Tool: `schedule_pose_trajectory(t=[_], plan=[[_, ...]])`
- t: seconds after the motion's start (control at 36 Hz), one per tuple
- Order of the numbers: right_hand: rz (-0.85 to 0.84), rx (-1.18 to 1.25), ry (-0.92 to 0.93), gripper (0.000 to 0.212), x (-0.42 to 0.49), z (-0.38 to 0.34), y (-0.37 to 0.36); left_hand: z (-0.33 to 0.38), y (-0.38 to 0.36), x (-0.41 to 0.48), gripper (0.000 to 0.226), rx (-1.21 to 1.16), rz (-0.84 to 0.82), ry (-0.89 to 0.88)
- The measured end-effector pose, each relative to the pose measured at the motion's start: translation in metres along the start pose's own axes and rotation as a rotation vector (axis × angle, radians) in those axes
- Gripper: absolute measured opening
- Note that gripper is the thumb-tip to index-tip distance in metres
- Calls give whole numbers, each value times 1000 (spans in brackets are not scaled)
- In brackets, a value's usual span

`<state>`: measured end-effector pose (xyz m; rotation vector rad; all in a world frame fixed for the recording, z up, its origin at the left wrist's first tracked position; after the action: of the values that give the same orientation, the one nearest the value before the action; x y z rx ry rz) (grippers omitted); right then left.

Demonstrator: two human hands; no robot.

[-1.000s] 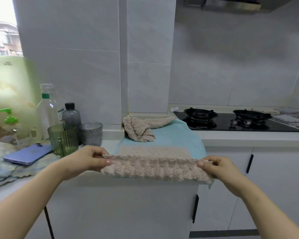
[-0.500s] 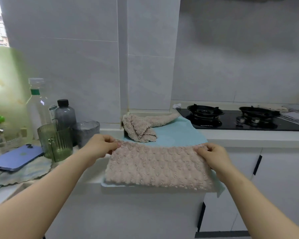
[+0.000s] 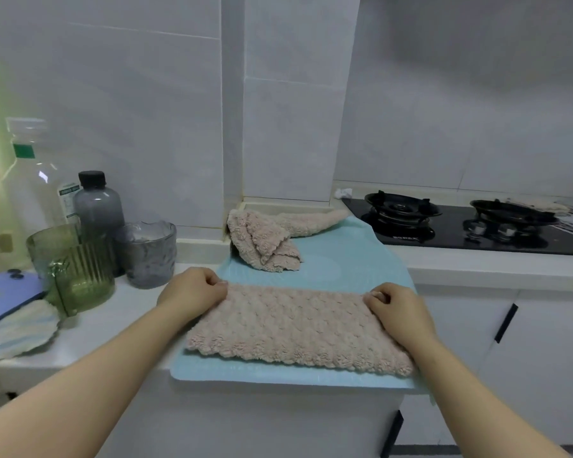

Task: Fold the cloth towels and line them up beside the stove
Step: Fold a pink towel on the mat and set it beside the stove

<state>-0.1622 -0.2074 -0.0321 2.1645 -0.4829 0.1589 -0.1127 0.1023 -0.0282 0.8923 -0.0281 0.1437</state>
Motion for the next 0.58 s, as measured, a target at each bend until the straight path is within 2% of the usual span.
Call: schedule_pose_trajectory(t=[0.08,0.14,0.19,0.31,0.42,0.53,0.58], plan=[[84,-20,24,14,-2,2,-2,-1,-5,-1,12,95,65,-43],[79,-6,46,12,-1,4,-3,-3,-7,-1,10,100,88,-76],[47,-35,44,10,0,6,-5,-4,-9,-1,14,102,78,-98],[-11,-189,39,23,1,6,-6,-6,-11,0,29,143,38,-134],[-30,-201,30,28,0,4,-5,-5,-12,2,30,118,21,-174],[-36,-226,-29,36,1,5,-6,-4,-11,0,37,166,9,-130],[-50,-248,-55,36,1,5,-6,-3,-11,0,32,169,-7,-119]])
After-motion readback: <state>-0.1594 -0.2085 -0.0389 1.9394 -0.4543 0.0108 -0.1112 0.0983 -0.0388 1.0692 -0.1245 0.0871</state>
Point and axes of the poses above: each hand's wrist, its own x-axis towards the middle knuckle, its own y-axis out of the back of the hand, z = x × y, the point moved 3 cm from there along x, towards the middle knuckle, and after that the axes turned 1 degree about y, right-handed, at the moved point
